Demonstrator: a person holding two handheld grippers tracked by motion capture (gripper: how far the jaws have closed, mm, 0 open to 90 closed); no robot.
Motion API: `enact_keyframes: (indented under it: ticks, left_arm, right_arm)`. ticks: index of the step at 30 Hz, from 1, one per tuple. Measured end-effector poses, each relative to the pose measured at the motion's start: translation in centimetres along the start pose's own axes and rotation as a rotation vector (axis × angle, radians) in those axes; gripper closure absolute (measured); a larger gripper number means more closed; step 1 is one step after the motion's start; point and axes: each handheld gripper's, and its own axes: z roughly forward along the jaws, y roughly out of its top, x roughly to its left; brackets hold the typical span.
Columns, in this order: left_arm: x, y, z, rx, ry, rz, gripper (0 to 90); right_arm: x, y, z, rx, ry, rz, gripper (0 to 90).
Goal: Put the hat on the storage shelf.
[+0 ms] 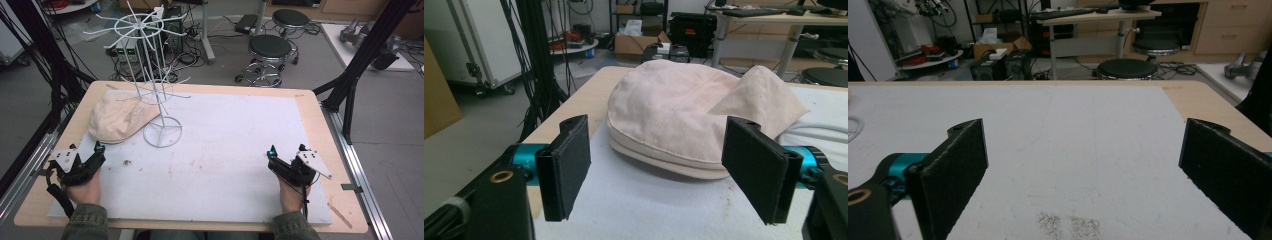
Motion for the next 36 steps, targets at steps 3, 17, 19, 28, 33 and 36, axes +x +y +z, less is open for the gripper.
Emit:
enact_keyframes:
  ticks: [3, 17, 19, 28, 33, 36]
  left_arm:
    - [-0.02, -0.02, 0.03, 0.001, 0.001, 0.000, 27.9]
    - [0.07, -0.03, 0.16, 0.003, 0.009, 0.004, 27.9]
    - [0.09, -0.05, 0.21, 0.004, 0.009, 0.000, 27.9]
    - [0.31, -0.05, 0.28, 0.012, 0.009, -0.020, 27.9]
    - [0.35, 0.10, 0.27, 0.012, 0.006, -0.024, 27.8]
    - [0.35, 0.28, 0.37, 0.011, 0.008, -0.028, 27.8]
  right_arm:
    - [-0.01, -0.01, 0.03, 0.001, -0.003, -0.001, 4.4]
    - [-0.05, -0.06, 0.11, 0.011, 0.004, 0.013, 4.4]
    - [-0.05, -0.07, 0.12, 0.012, 0.005, 0.012, 4.3]
    - [-0.10, -0.10, 0.20, 0.013, 0.009, 0.013, 4.4]
    - [-0.08, -0.11, 0.22, 0.017, 0.017, 0.020, 4.3]
    - [-0.08, -0.09, 0.23, 0.007, 0.028, 0.023, 4.3]
